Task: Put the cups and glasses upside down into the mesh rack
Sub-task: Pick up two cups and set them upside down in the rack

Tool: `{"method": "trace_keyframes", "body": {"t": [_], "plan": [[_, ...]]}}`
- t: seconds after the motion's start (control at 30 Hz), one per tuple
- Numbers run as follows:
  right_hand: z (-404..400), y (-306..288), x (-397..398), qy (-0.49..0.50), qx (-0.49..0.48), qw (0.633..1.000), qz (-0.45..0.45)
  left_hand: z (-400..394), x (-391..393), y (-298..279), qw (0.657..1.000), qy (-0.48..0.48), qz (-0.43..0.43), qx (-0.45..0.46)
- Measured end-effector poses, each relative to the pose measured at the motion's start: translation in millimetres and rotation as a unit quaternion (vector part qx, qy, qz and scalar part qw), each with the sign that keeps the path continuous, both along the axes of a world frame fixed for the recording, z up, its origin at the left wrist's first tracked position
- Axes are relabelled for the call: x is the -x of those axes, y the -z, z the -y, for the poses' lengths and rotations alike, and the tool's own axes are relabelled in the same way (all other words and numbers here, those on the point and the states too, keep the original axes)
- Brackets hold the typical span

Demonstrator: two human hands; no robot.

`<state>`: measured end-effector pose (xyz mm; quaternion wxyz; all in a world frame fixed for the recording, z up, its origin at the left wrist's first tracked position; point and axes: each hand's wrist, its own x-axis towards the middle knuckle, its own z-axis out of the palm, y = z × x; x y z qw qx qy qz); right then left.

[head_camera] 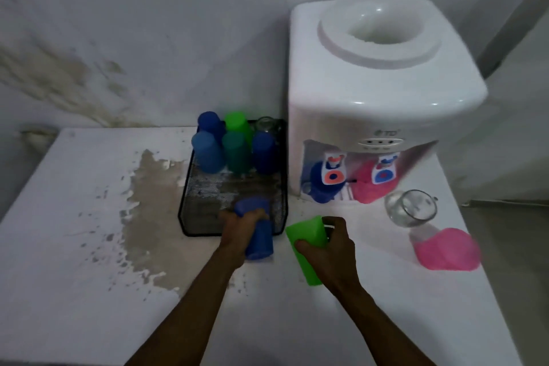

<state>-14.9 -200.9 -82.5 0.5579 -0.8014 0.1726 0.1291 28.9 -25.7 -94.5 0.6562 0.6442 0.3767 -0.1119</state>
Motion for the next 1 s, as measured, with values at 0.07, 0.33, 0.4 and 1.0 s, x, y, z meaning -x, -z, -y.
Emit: {"method": "trace_keyframes", "body": {"t": [0.07,0.33,0.4,1.0], "plan": [[-20,1,-14,-0.011,0.003,1.000,-0.015,-26,-10,0,0.999,0.022,-0.034,0.013],[-92,1,-68,-0.030,-0.012,0.992,-0.120,-111,-59,-5,0.978,0.104,-0.074,-0.163],[-104,1,-79,-0.039,0.000,0.991,-0.127,-124,-70,-7,0.950,0.161,-0.070,-0.258],[-161,16,-155,-0.162,0.333,0.927,-0.056,-143,-107,14,0.800,0.360,-0.030,-0.480]]}}
